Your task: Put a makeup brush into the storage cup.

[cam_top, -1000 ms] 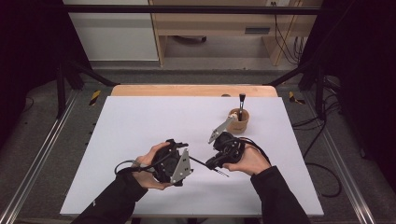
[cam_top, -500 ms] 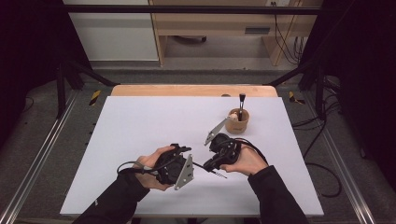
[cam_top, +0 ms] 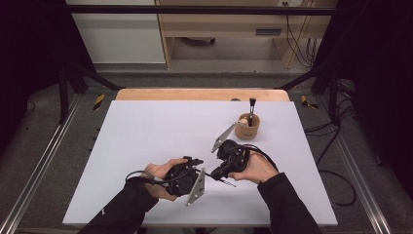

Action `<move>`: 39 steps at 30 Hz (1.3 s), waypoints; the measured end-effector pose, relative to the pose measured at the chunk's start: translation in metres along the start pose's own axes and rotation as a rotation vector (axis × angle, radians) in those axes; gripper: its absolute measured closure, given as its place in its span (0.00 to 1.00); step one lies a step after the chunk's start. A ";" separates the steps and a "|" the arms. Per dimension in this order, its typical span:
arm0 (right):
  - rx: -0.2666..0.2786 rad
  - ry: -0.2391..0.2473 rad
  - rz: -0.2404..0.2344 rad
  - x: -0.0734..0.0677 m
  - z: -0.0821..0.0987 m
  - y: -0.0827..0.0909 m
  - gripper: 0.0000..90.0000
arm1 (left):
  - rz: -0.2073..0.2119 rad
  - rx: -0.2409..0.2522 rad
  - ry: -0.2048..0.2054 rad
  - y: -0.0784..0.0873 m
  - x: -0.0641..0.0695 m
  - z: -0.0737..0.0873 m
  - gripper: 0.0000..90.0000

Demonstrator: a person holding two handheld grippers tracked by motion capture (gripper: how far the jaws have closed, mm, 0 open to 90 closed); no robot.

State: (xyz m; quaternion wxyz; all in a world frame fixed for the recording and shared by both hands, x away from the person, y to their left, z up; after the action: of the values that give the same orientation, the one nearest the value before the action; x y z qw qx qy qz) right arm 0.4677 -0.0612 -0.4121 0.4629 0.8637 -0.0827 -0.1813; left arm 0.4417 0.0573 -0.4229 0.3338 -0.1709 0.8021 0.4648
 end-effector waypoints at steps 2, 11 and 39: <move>-0.002 -0.001 -0.002 -0.001 -0.001 0.000 0.95 | 0.000 -0.004 -0.012 -0.001 0.001 0.000 0.61; -0.005 0.001 -0.003 -0.002 -0.001 -0.002 0.95 | 0.004 -0.015 -0.072 -0.002 0.005 -0.001 0.74; -0.012 0.031 -0.022 -0.005 -0.001 0.000 0.95 | 0.065 -0.015 -0.152 -0.001 0.013 -0.003 0.94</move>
State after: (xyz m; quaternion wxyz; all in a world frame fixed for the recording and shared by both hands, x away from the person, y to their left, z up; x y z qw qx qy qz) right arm 0.4635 -0.0582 -0.4104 0.4672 0.8645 -0.0649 -0.1736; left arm 0.4318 0.0550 -0.4318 0.3773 -0.1114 0.7760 0.4930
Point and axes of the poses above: each handheld gripper's, and its own axes: y roughly backward along the jaws, z roughly out of its underside, x roughly to its right, the point moved 6 cm from there along -y, roughly forward along the jaws, and after that the axes turned 2 degrees about x, right-handed, at the moved point
